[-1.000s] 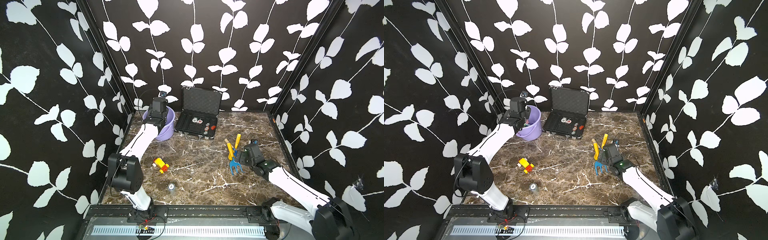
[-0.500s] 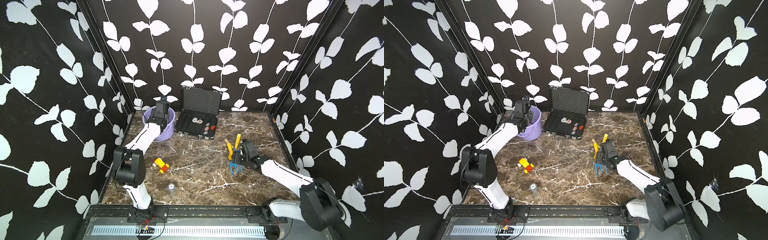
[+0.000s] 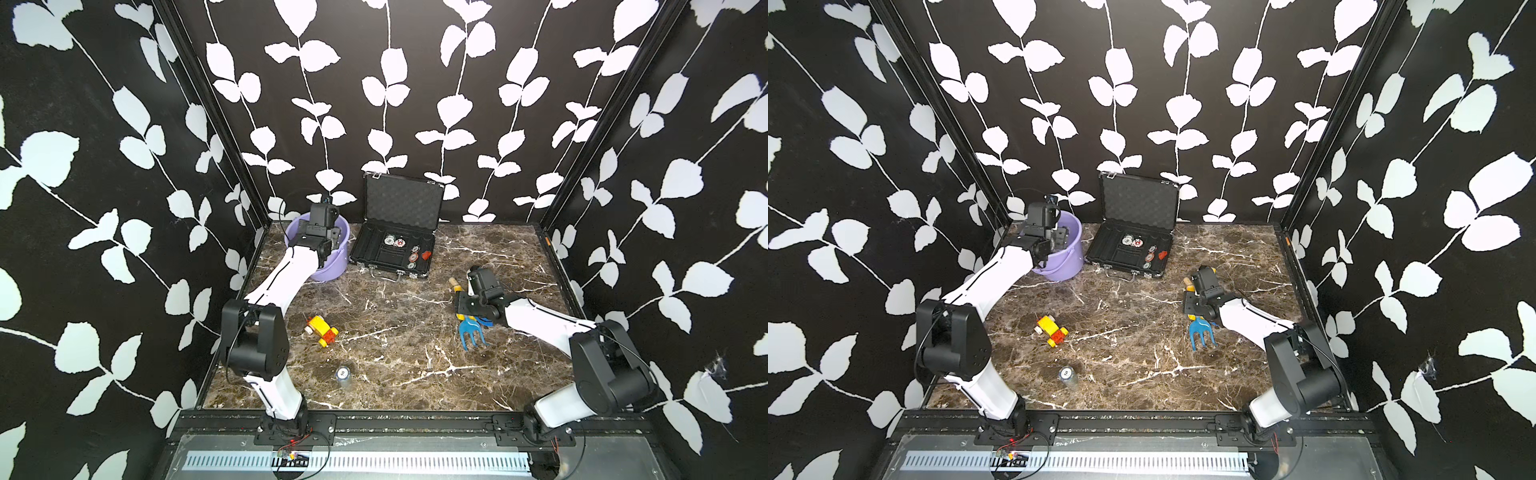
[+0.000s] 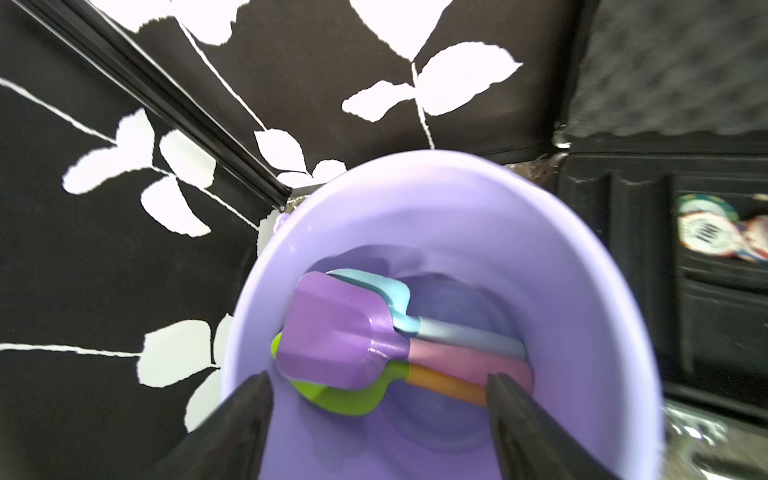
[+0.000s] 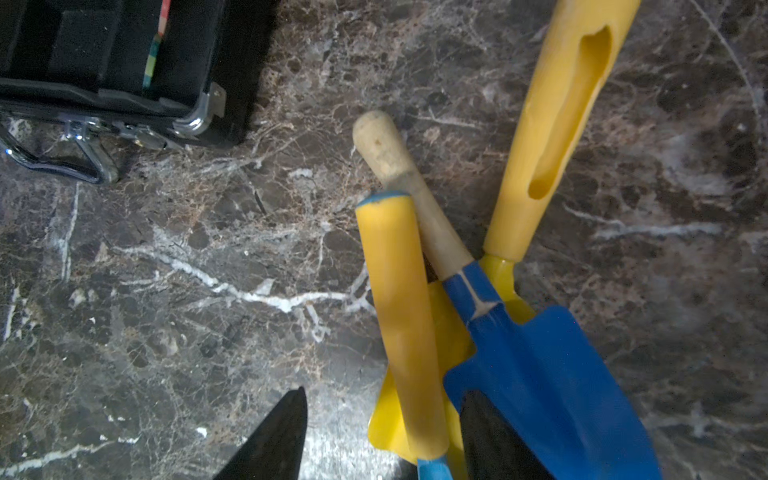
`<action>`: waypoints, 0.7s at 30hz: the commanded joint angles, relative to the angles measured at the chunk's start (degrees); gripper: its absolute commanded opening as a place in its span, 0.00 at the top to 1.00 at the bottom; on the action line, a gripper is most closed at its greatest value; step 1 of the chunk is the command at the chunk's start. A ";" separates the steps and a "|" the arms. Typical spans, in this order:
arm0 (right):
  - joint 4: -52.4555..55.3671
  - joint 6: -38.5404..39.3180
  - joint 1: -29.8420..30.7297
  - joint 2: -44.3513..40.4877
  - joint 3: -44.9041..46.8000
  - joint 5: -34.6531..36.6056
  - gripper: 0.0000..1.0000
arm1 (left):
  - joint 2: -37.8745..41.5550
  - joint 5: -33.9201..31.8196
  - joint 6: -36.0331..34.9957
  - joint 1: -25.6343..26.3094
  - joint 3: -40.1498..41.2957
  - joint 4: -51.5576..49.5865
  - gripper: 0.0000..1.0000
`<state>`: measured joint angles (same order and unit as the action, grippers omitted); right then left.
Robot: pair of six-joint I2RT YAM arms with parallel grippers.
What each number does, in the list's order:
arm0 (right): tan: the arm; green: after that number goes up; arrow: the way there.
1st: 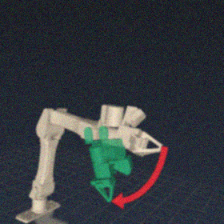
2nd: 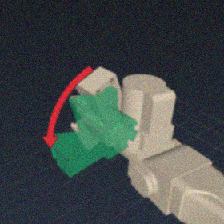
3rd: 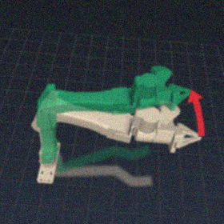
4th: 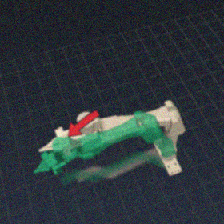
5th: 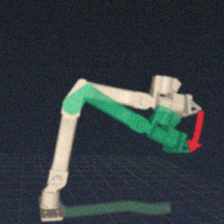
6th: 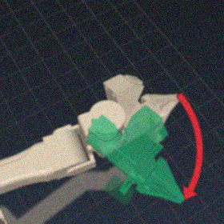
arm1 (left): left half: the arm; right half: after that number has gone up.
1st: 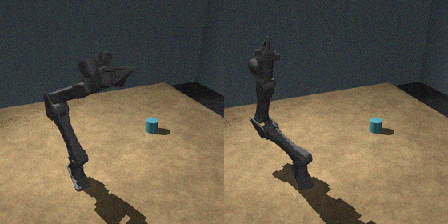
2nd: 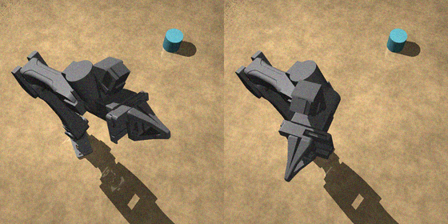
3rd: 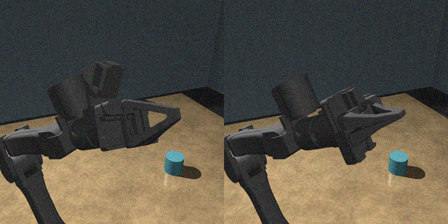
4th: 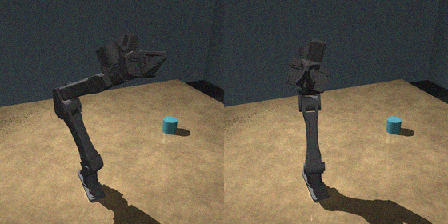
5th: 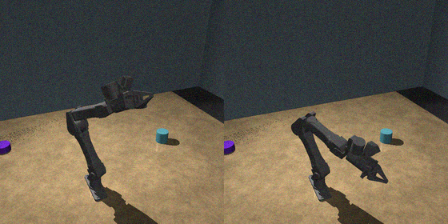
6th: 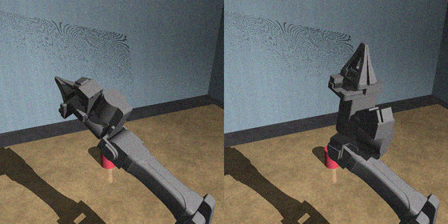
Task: Organize the gardening tools
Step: Place the gardening tool in the container, then adjust the gardening tool at the center of the board.
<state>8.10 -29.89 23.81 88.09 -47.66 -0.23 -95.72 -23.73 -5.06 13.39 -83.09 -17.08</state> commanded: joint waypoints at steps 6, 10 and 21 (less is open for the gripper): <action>-1.06 0.97 -0.35 3.22 -3.81 0.24 0.39 | 10.95 10.55 5.89 -0.12 5.05 -4.38 0.01; -1.05 1.02 -0.37 5.86 -4.62 -0.53 0.40 | 14.91 16.53 9.50 0.10 10.27 -2.61 0.01; -3.56 0.74 0.27 7.91 -4.82 -7.09 0.42 | 21.64 25.70 16.39 4.43 20.99 5.75 0.01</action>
<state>6.63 -29.28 23.86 95.11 -51.55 -4.23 -76.79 -1.43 8.67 16.60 -63.75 -15.57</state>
